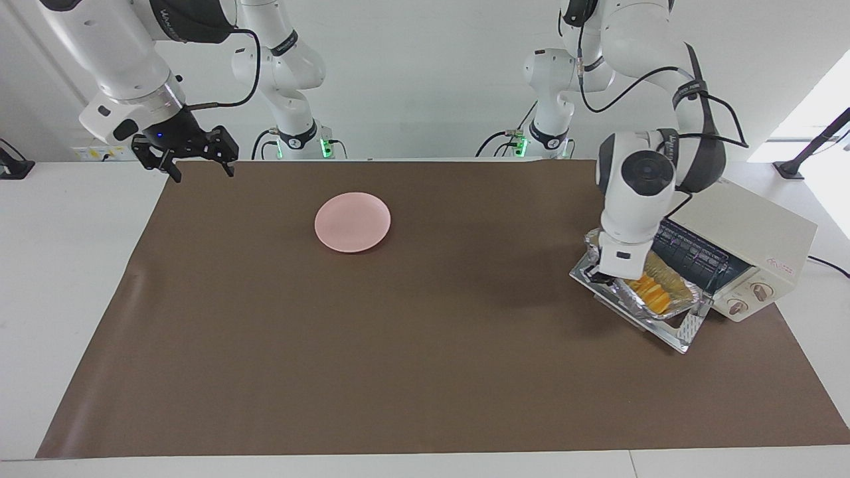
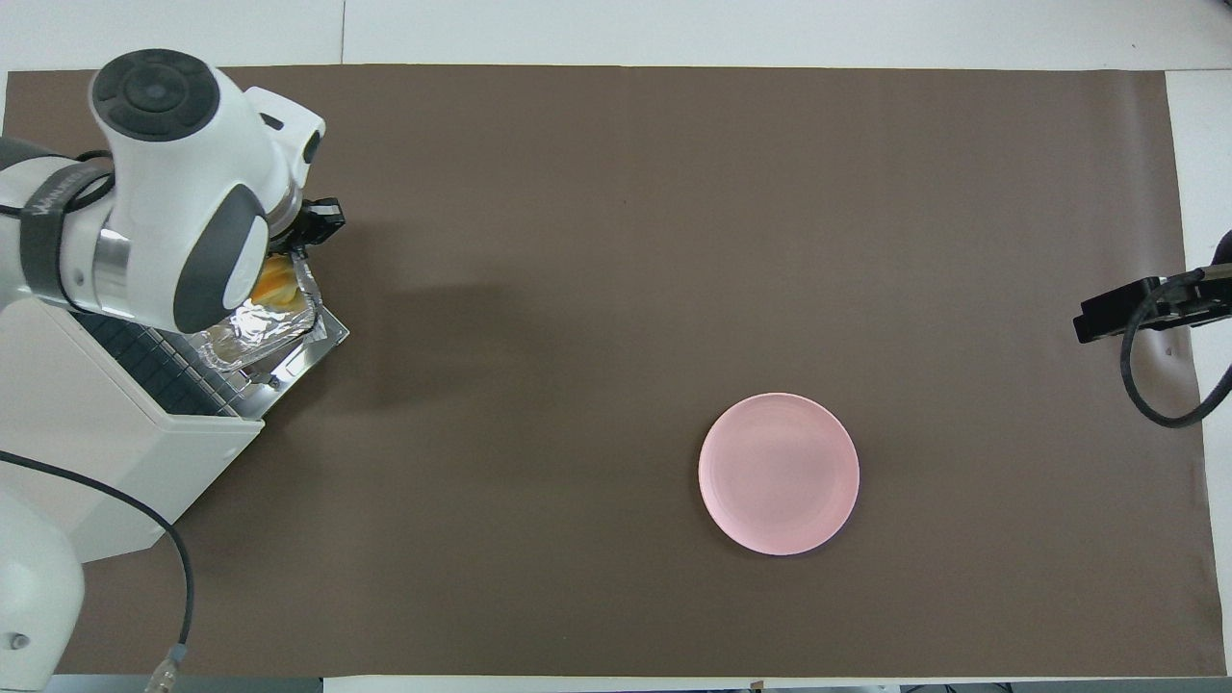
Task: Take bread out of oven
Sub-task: 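Carry the foil tray and set it on the table beside the plate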
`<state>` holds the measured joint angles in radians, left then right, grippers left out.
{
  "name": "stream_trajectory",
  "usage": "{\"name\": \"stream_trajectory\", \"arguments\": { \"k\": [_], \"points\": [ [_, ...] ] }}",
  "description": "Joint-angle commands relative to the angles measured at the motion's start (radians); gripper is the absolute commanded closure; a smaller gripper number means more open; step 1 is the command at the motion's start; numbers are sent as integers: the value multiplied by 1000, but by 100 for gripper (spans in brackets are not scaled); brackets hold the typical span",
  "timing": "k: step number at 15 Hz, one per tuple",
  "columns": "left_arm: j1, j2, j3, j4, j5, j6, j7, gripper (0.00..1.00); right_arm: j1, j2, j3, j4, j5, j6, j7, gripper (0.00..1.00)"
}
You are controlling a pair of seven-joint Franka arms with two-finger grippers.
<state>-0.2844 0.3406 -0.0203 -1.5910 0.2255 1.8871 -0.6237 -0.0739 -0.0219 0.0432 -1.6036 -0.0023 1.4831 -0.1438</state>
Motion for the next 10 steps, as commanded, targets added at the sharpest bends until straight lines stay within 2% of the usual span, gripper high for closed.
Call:
{"name": "stream_trajectory", "arguments": {
  "k": [1, 5, 10],
  "points": [
    [-154, 61, 16, 109, -88, -51, 21, 100, -23, -23, 15, -22, -15, -1, -20, 0],
    [-340, 135, 16, 97, -123, 10, 21, 100, -23, -23, 14, -22, -15, -3, -17, 0],
    [-423, 175, 16, 48, -164, 59, 21, 100, -26, -23, 14, -24, -15, -1, -16, 0]
  ]
}}
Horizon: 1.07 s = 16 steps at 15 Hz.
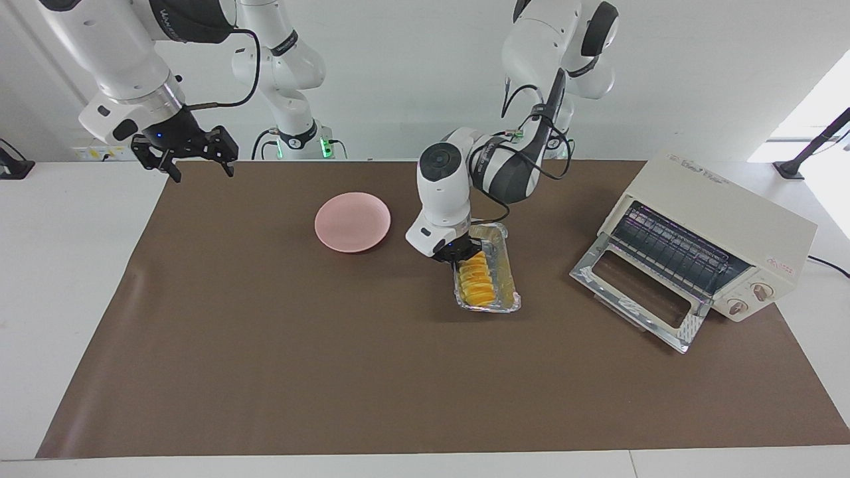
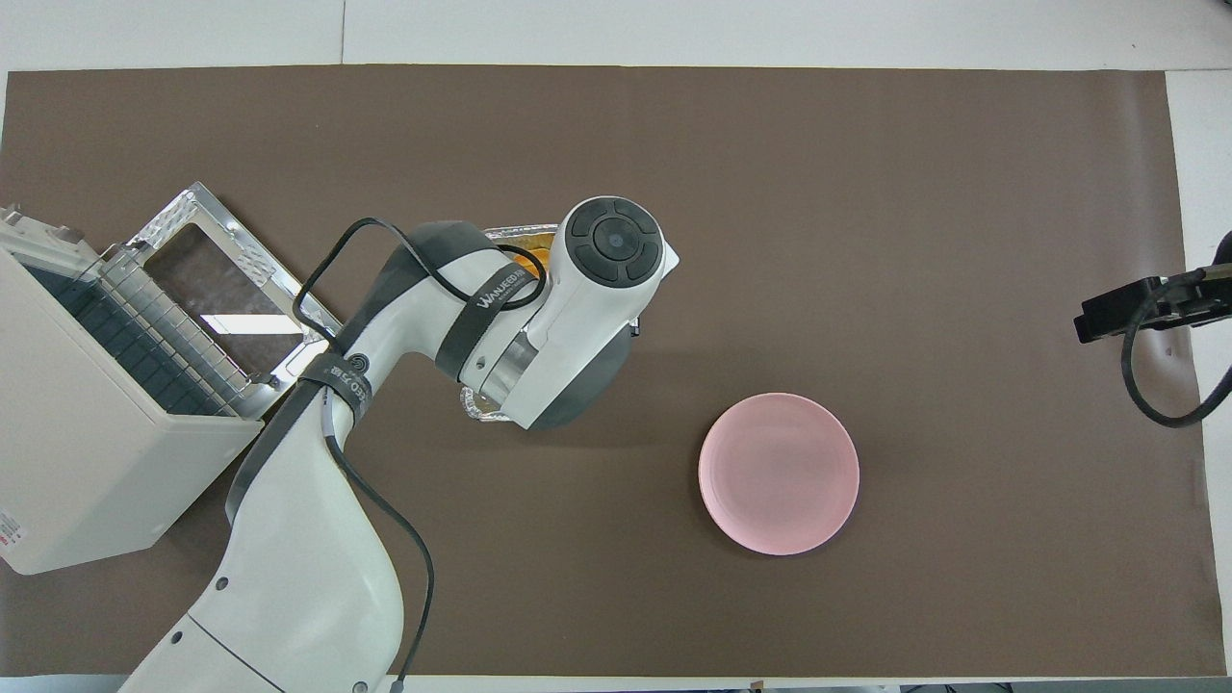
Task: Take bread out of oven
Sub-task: 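Carry the foil tray and set it on the table beside the plate, then open and withdraw the left gripper while the right gripper reaches toward the tray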
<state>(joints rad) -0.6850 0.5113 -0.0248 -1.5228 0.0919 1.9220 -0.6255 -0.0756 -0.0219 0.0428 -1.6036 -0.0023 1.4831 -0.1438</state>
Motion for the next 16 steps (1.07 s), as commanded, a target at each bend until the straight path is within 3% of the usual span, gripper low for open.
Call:
{"name": "stream_trajectory", "arguments": {
  "k": [1, 4, 5, 6, 7, 8, 11, 16],
  "points": [
    [-31, 3, 20, -37, -32, 52, 20, 100, -32, -23, 14, -24, -15, -1, -17, 0],
    [-28, 3, 22, -34, -54, 54, 15, 100, -33, -26, 14, -33, -15, -3, -16, 0],
    [-27, 3, 22, -34, -54, 52, 15, 75, -33, -27, 14, -35, -15, -3, -19, 0],
    [-28, 3, 22, -30, -55, 49, 10, 36, -33, -27, 15, -35, -15, -3, -23, 0],
    [-33, 3, 23, -25, -57, 49, 1, 6, -32, -27, 15, -36, -15, -1, -19, 0],
    [-34, 3, 28, -13, -57, 39, -15, 0, -27, -29, 15, -45, -15, 5, -19, 0],
    [-4, -17, 46, 18, -54, -12, -28, 0, -20, -47, 20, -77, -15, 13, -16, 0],
    [227, -203, 55, -3, -58, -153, 24, 0, 101, -41, 29, -119, -8, 112, 180, 0]
  ]
}}
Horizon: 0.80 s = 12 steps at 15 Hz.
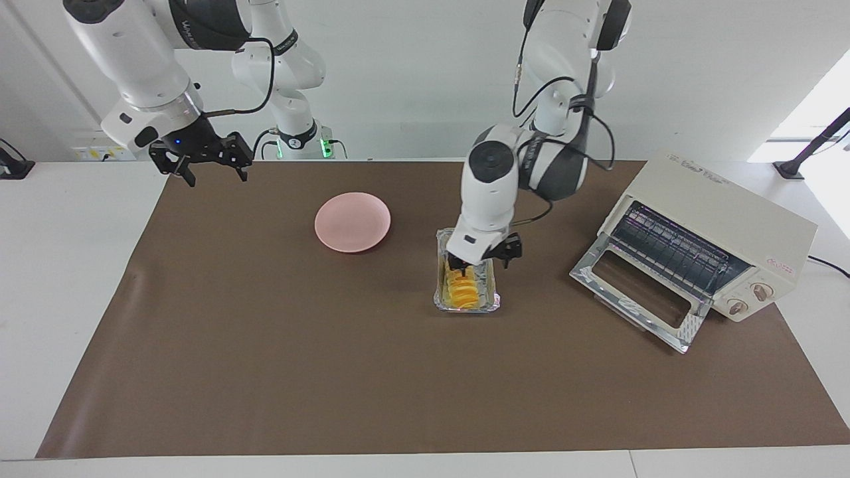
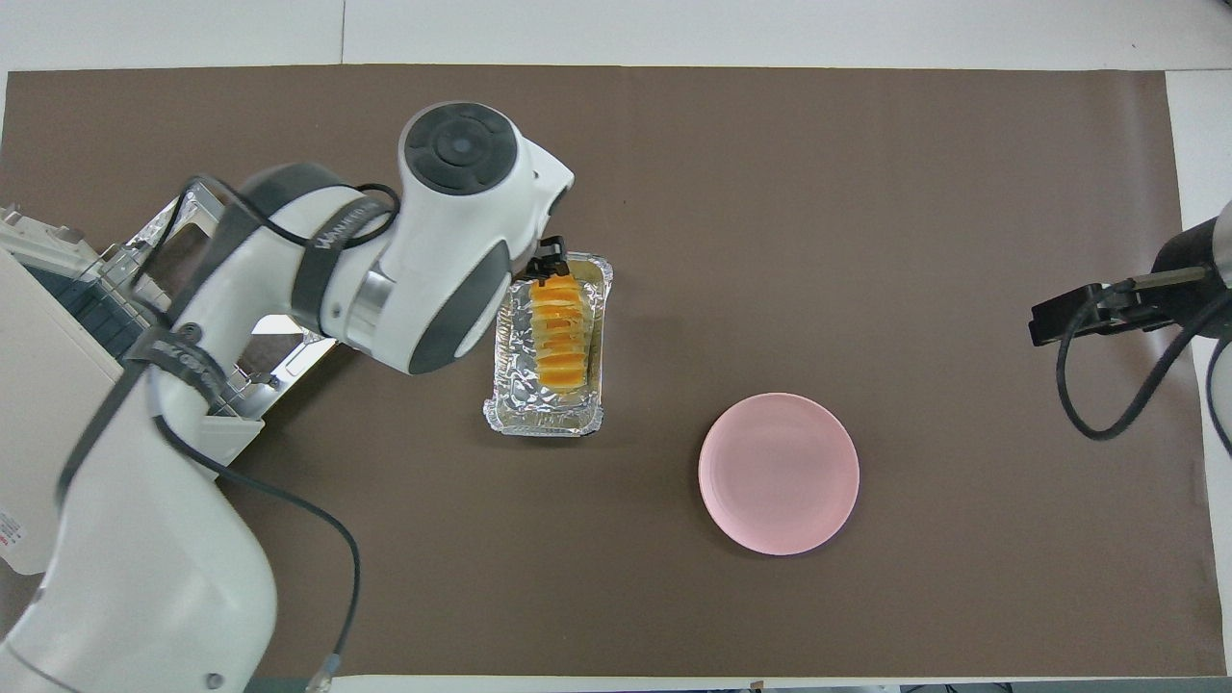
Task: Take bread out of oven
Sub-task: 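Open and withdraw the left gripper while the right gripper reaches toward the tray, then grasp the edge of the foil tray with the right gripper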
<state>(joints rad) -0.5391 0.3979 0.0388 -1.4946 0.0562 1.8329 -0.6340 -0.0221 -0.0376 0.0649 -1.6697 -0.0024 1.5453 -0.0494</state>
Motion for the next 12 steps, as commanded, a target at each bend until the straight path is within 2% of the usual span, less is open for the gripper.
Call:
{"name": "stream_trajectory", "arguments": {
  "k": [1, 5, 8, 10, 12],
  "points": [
    [129, -115, -8, -32, -22, -96, 77, 0, 89, -10, 7, -56, -5, 79, 148, 0],
    [348, -220, -8, -29, -22, -240, 267, 0, 240, 111, 7, -35, -1, 194, 362, 0],
    [459, -293, -4, -35, -22, -343, 425, 0, 332, 221, 7, 27, 4, 269, 521, 0],
    [484, -327, -4, -61, -21, -403, 477, 0, 363, 290, 7, 60, 4, 318, 578, 0],
    [488, -364, -4, -122, -21, -402, 496, 0, 404, 374, 7, 106, -2, 346, 621, 0]
  ]
}}
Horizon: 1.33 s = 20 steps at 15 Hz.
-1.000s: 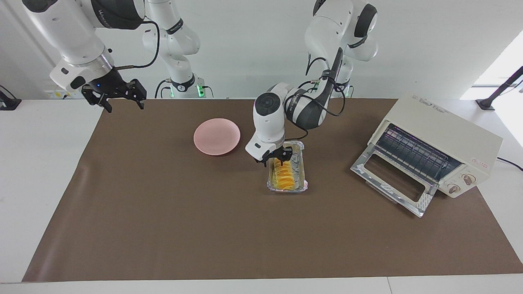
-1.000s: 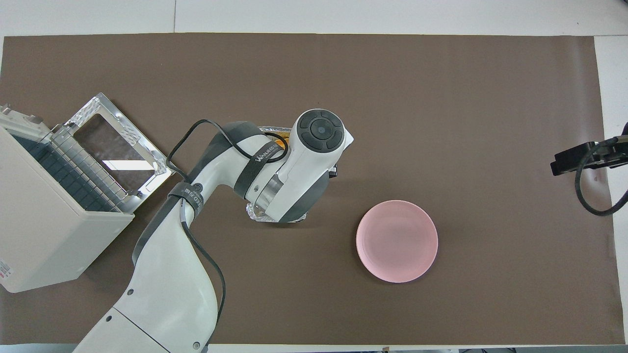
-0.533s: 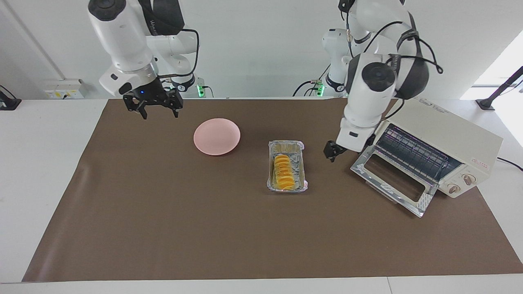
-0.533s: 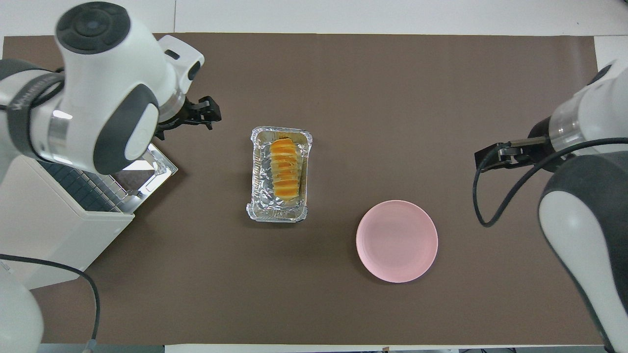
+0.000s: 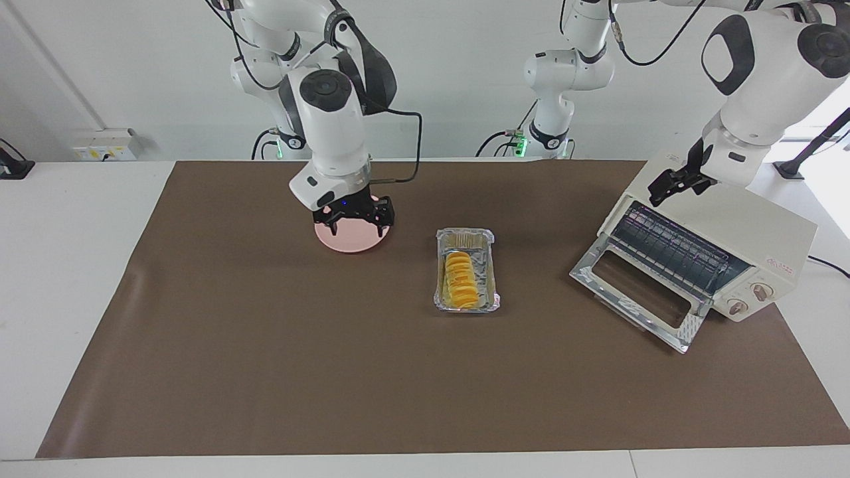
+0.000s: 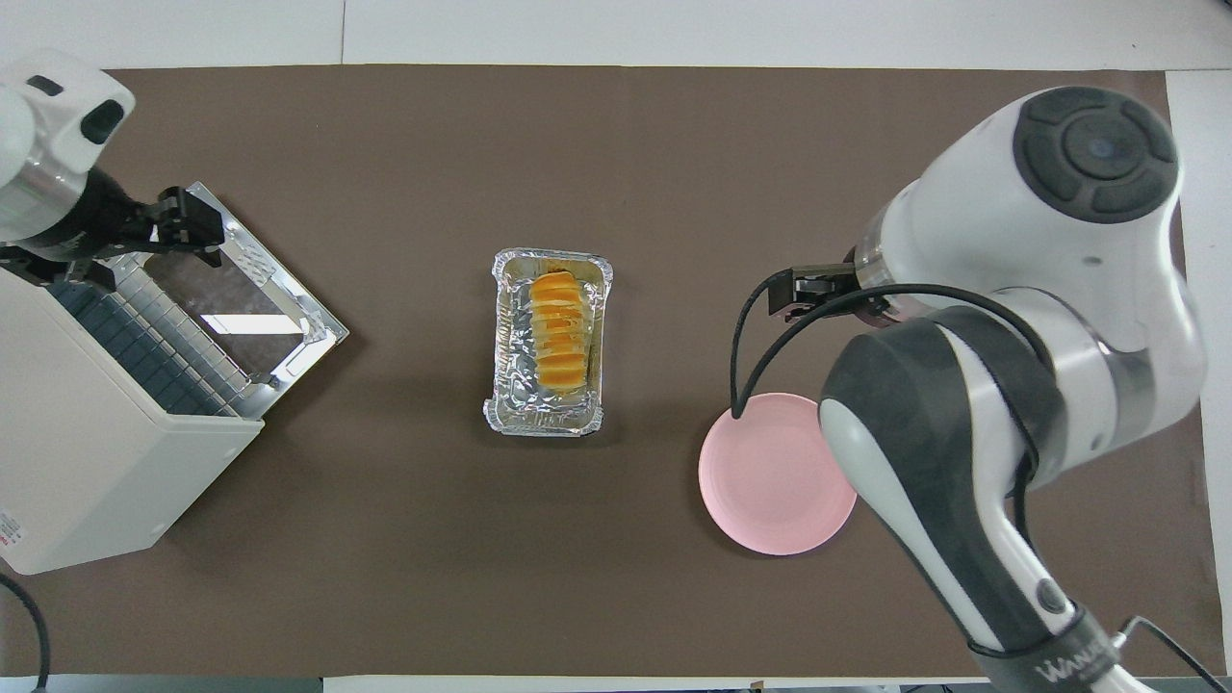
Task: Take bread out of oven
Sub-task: 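Grasp the edge of the foil tray with the right gripper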
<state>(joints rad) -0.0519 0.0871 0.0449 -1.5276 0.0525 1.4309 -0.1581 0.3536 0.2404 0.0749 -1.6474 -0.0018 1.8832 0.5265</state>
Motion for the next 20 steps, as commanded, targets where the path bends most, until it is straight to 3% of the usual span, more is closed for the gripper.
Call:
{"name": "stream_trajectory", "arguments": {
  "k": [1, 3, 4, 8, 14, 20],
  "points": [
    [1, -56, -10, -94, -16, -3, 20, 0, 57, 155, -6, 142, -7, 5, 88, 0],
    [0, -69, -14, -92, -17, -13, 20, 0, 99, 290, -9, 266, -17, 7, 170, 0],
    [3, -72, -22, -91, -17, -9, 23, 0, 100, 330, -9, 280, -18, 29, 173, 0],
    [14, -73, -27, -89, -17, -17, 23, 0, 125, 410, -9, 325, -13, 99, 231, 0],
    [18, -82, -42, -80, -17, -38, 66, 0, 169, 485, -10, 368, -20, 120, 277, 0],
    [20, -73, -56, -55, -17, -44, 91, 0, 202, 484, -14, 360, -72, 108, 270, 0]
  ]
}}
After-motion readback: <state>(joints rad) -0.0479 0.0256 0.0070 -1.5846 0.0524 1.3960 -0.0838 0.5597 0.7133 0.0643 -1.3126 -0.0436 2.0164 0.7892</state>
